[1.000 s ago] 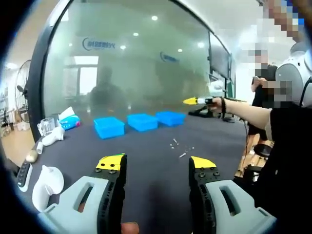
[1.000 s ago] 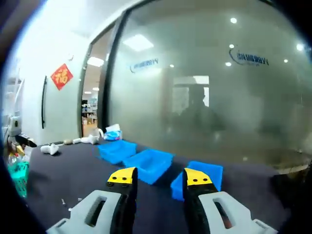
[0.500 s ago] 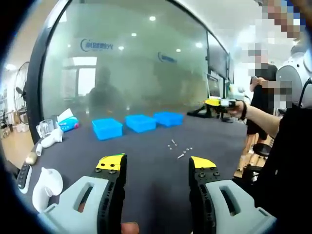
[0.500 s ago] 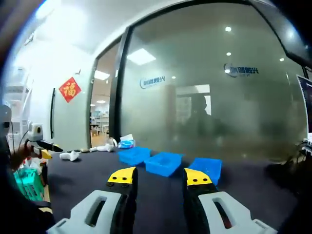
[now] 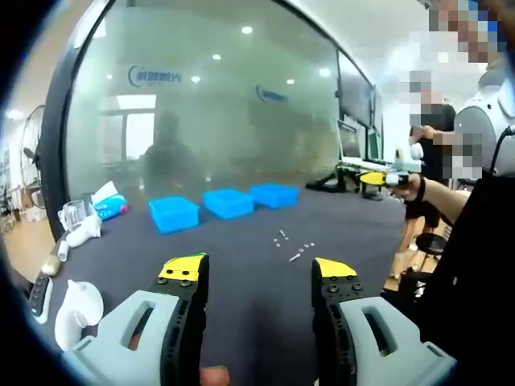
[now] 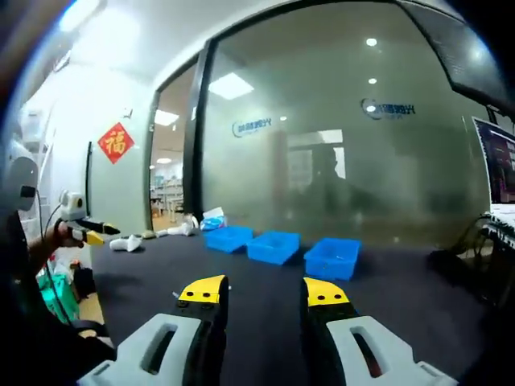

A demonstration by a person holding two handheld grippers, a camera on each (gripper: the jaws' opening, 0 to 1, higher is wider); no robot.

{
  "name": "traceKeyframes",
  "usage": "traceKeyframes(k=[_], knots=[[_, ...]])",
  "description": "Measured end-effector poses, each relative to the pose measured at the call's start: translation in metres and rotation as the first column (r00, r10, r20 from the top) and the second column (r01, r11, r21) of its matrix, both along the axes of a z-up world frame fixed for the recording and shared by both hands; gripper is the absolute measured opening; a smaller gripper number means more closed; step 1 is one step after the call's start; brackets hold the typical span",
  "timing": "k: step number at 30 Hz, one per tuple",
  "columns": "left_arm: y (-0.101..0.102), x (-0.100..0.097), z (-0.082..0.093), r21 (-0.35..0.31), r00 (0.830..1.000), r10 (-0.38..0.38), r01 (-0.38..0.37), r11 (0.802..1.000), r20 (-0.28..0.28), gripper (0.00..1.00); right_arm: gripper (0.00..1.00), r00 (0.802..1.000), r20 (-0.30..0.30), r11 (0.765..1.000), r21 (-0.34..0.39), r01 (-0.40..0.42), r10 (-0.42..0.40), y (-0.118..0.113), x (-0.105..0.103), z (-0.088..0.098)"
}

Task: Sort the screws, nuts, and washers into the corresponding bins

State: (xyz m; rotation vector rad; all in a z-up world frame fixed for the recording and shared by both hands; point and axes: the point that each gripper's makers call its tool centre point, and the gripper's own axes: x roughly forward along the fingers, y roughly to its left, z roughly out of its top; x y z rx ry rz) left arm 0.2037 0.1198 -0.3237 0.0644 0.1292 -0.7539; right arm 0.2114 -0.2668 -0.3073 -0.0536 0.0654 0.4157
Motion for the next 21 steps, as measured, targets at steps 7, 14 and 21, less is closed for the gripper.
traceKeyframes(k=[7,14,21], knots=[[-0.004,-0.002,-0.001,0.002,1.000,-0.020,0.020,1.000,-0.006,0.50,0.34,0.992,-0.044,0.992,-0.046,-0.121,0.119,0.022,-0.014,-0.013],[-0.004,-0.004,-0.003,0.011,0.999,-0.030,0.030,0.999,-0.011,0.50,0.34,0.979,-0.089,0.979,-0.070,-0.191,0.185,0.036,-0.022,-0.019],[-0.008,-0.007,-0.007,0.018,0.998,-0.059,0.060,0.998,-0.020,0.50,0.34,0.967,-0.102,0.964,-0.102,-0.244,0.234,0.048,-0.027,-0.023]])
